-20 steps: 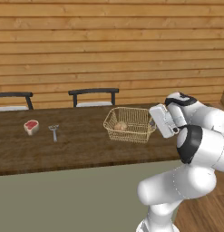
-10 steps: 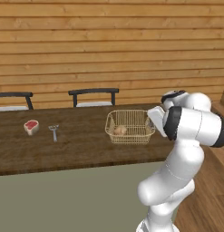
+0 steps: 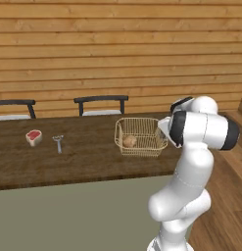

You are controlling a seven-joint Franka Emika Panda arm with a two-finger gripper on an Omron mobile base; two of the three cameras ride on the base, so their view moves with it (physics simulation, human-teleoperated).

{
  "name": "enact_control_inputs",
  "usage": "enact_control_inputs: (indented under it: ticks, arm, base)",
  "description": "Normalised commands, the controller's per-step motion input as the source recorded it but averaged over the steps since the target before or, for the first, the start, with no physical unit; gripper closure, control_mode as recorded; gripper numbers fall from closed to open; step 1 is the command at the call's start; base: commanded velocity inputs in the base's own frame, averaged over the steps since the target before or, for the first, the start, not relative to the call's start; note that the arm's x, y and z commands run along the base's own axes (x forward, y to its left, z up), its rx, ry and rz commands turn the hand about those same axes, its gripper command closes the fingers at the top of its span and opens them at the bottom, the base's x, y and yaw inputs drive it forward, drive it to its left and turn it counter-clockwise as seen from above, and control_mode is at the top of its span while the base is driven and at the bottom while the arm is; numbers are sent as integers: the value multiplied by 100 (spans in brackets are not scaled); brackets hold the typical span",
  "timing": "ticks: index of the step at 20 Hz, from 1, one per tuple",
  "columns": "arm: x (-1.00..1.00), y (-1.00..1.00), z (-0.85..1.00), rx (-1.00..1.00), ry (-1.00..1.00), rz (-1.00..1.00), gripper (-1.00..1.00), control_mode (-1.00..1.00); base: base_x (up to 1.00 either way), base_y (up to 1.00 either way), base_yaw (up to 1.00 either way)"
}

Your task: Open the cabinet, pick up the bread from the cabinet and place it in the basket. Then move the basket to the dining counter.

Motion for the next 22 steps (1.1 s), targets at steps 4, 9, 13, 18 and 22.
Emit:
enact_control_inputs:
  ticks: [4, 9, 13, 18, 22]
  arm:
    - [0, 0, 0, -3, 0, 1, 100, -100]
    - [0, 0, 6, -3, 0, 0, -100, -100]
    - [4, 0, 7, -5, 0, 0, -100, -100]
    - [5, -38, 8, -7, 0, 1, -100, -100]
    - [-12, -52, 29, -11, -1, 4, -100, -100]
  base:
    - [0, 0, 0]
    - [0, 0, 0]
    - [0, 0, 0]
    - [0, 0, 0]
    - [0, 0, 0]
